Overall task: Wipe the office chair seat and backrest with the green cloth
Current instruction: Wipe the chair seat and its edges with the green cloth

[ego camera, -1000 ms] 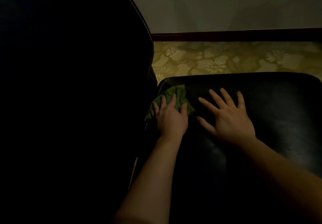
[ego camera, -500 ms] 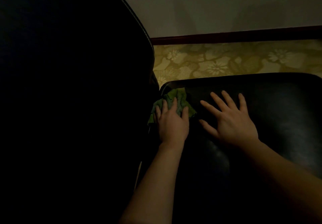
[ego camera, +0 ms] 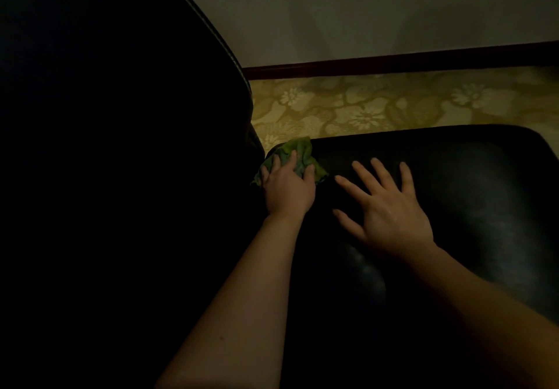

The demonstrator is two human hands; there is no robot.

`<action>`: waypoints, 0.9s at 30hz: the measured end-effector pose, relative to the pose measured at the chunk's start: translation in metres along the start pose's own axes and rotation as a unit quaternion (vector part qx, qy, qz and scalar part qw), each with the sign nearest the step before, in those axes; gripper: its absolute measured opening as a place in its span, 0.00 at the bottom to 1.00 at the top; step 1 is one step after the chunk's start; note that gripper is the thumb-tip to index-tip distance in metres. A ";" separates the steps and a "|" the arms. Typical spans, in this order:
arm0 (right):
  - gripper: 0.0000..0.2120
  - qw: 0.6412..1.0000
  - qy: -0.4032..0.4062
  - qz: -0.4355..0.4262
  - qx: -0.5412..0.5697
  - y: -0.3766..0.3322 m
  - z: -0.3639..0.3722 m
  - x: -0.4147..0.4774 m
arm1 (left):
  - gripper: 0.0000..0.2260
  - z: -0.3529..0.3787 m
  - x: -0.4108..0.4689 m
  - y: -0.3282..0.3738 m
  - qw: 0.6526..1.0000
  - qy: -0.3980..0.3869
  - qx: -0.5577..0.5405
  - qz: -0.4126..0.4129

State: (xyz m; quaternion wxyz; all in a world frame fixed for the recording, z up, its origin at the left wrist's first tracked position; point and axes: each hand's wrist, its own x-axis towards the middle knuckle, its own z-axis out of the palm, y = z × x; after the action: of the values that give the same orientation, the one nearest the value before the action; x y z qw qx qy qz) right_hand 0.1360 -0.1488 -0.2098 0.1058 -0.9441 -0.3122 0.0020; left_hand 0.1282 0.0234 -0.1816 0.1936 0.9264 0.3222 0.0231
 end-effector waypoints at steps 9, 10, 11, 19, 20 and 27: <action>0.35 1.000 0.000 0.001 0.005 -0.001 -0.002 -0.001 | 0.25 0.003 -0.032 -0.010 1.000 0.006 0.017 0.002; 0.35 1.000 0.001 0.001 0.003 -0.001 -0.001 -0.001 | 0.25 0.003 -0.033 -0.010 1.000 0.006 0.016 0.003; 0.35 1.000 0.003 0.001 0.001 -0.001 -0.001 -0.002 | 0.25 0.002 -0.032 -0.010 1.000 0.004 0.015 0.004; 0.34 1.000 0.004 0.005 0.003 -0.001 -0.001 -0.002 | 0.24 -0.001 -0.003 0.000 1.000 -0.017 0.023 -0.002; 0.34 1.000 0.005 0.006 0.005 -0.001 -0.001 -0.002 | 0.24 -0.001 0.002 0.003 1.000 -0.019 0.024 -0.004; 0.34 1.000 0.011 0.004 0.004 0.000 0.002 0.000 | 0.24 0.000 0.014 0.007 1.000 -0.017 0.025 -0.002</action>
State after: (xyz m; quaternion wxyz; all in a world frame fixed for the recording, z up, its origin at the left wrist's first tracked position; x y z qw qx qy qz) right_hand 0.1358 -0.1490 -0.2116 0.1133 -0.9450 -0.3069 -0.0062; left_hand 0.1437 0.0270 -0.1800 0.1759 0.9305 0.3212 -0.0015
